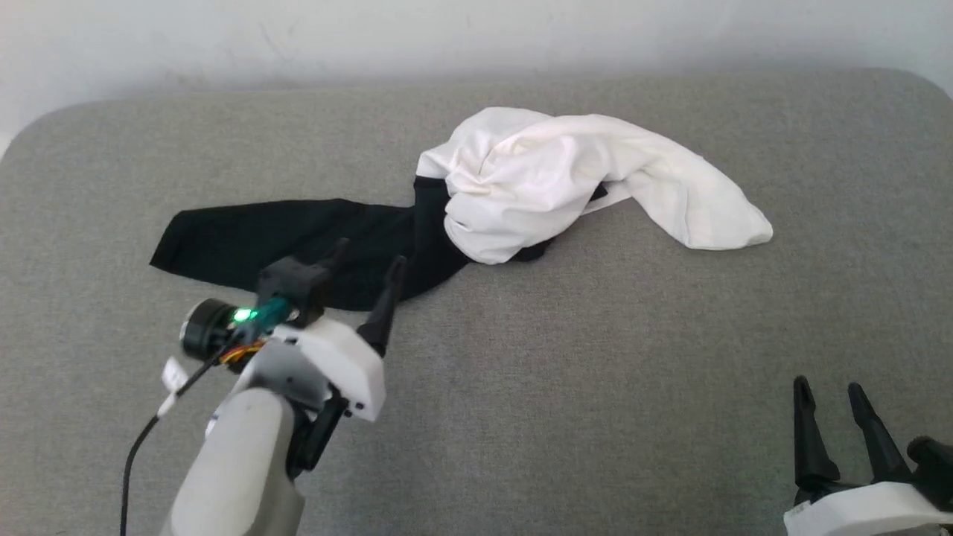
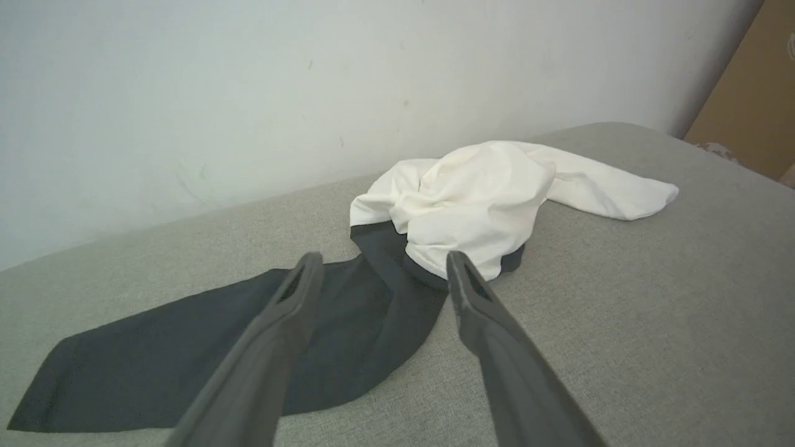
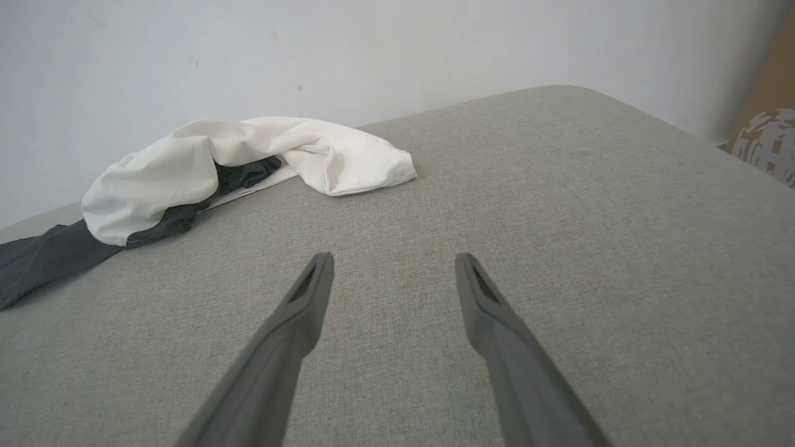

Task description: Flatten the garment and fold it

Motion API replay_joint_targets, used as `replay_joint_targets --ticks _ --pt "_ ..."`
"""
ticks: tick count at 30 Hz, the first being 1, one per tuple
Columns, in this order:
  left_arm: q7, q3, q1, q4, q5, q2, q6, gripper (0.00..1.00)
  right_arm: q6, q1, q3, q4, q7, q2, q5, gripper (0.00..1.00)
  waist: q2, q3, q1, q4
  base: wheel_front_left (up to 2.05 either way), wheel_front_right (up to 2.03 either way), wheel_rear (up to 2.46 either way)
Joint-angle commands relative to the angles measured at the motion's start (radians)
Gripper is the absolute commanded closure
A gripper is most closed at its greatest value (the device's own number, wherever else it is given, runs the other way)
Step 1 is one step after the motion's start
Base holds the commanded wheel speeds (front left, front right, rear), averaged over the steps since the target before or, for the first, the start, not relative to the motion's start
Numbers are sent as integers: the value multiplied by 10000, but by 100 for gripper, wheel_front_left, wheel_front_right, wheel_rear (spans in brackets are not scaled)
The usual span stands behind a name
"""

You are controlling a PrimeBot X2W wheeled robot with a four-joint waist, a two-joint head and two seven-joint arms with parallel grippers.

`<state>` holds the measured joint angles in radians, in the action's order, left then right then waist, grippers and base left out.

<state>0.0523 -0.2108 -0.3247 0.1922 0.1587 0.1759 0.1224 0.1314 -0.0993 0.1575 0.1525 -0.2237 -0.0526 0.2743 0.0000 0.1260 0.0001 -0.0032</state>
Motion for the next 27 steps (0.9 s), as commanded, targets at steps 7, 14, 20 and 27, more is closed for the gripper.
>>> replay_joint_targets --ticks 7,14,20,27 --pt "1127 -1401 -1688 1966 1142 594 78 0 -7 481 -150 -29 9 23 -44 0 0 830 -1 -471 0 0 0" --pt "2138 -1813 -2931 4017 1741 900 80 0 -7 657 -241 -63 127 24 -84 0 0 1335 -1 -789 0 0 0" --pt "3228 -2240 -3600 4985 2488 999 81 0 -7 709 -387 -75 199 24 -71 0 0 1607 -1 -984 0 0 0" --pt "3103 -2814 -3753 5325 3146 1060 82 100 -7 757 -316 -124 267 24 -64 0 0 1598 -1 -990 0 0 0"
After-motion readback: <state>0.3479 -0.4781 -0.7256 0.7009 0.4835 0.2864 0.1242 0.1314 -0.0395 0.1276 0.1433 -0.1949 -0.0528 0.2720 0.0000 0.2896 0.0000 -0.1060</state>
